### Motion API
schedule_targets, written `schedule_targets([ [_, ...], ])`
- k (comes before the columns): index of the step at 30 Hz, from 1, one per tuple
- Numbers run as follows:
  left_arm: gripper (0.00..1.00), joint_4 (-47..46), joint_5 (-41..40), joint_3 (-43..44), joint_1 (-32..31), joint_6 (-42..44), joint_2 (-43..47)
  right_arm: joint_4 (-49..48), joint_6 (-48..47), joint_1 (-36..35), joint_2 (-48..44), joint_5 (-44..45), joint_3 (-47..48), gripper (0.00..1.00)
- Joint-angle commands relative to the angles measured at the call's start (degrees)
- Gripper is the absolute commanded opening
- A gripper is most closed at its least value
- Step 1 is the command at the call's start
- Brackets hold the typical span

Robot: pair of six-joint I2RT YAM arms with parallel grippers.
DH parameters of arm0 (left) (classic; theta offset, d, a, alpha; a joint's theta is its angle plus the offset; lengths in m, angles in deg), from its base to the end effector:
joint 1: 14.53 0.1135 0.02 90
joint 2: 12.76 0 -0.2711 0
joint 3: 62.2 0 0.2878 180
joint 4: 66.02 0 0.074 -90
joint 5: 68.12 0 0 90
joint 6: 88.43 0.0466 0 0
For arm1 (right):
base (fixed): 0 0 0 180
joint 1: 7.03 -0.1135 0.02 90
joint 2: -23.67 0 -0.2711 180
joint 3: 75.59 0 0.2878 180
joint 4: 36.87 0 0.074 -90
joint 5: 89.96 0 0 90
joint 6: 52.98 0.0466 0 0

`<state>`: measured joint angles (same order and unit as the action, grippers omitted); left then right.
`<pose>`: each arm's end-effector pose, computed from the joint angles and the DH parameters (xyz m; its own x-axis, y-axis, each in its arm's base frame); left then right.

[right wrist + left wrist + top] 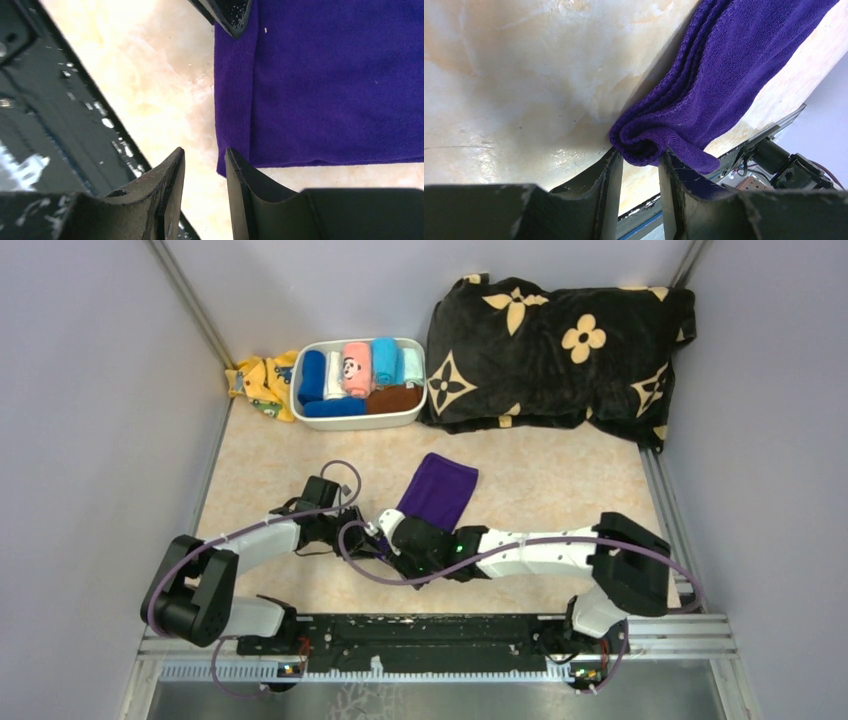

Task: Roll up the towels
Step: Roll the towel at the center of the board.

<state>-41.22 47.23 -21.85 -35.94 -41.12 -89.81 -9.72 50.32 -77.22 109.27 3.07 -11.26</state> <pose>0.2212 -0.1082 0.1037 -0.9540 -0.2841 -0.0956 -0.1725 0.7811 -0.6001 0.1200 0.3260 0.1892 -0.4601 -0.5994 -0.6550 -0.8444 0.5234 0.1142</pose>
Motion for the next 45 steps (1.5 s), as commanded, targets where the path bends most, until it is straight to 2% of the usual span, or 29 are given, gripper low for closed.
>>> schedule_targets([
  [1,0.39,0.33,-3.1,-0.98,-0.2,0.3,-0.95,0.32,-4.52,-3.1,5.39,10.69,4.82,0.36],
  [9,0.39,0.75,-3.35,-0.7,-0.15,0.6,-1.34,1.96,-5.43,-5.82,13.1,18.3,6.63,0.36],
  [16,0.43,0.84,-4.0,-0.25,-0.19,1.07,-2.31,4.98,-5.54,-5.88,17.7,17.46,6.12,0.35],
  [20,0.46,1.06,-4.33,0.57,-0.21,1.12,-3.1,6.85,-5.15,-5.83,19.49,16.64,5.84,0.21],
  [22,0.48,1.82,-4.61,1.25,-0.19,1.11,-2.56,6.89,-5.27,-5.65,19.05,14.62,5.59,0.05],
  [23,0.51,2.31,-4.9,1.48,-0.14,1.07,-1.75,6.48,-5.3,-5.19,18.35,12.12,5.51,0.0],
  [29,0.65,7.56,-6.48,3.92,0.0,1.69,5.71,-1.37,-0.47,3.74,11.11,-13.21,2.79,0.0],
  [35,0.69,12.26,-5.75,4.2,0.01,0.73,11.99,-15.9,11.44,16.57,9.75,-36.13,-2.97,0.0],
  [39,0.7,11.27,-3.48,2.97,0.01,-0.83,14.02,-21.53,18.64,22.58,12.66,-45.81,-4.86,0.0],
  [45,0.7,4.66,0.86,2.76,-0.2,-3.61,11.12,-29.85,28.38,27.37,17.38,-53.58,-7.12,0.0],
])
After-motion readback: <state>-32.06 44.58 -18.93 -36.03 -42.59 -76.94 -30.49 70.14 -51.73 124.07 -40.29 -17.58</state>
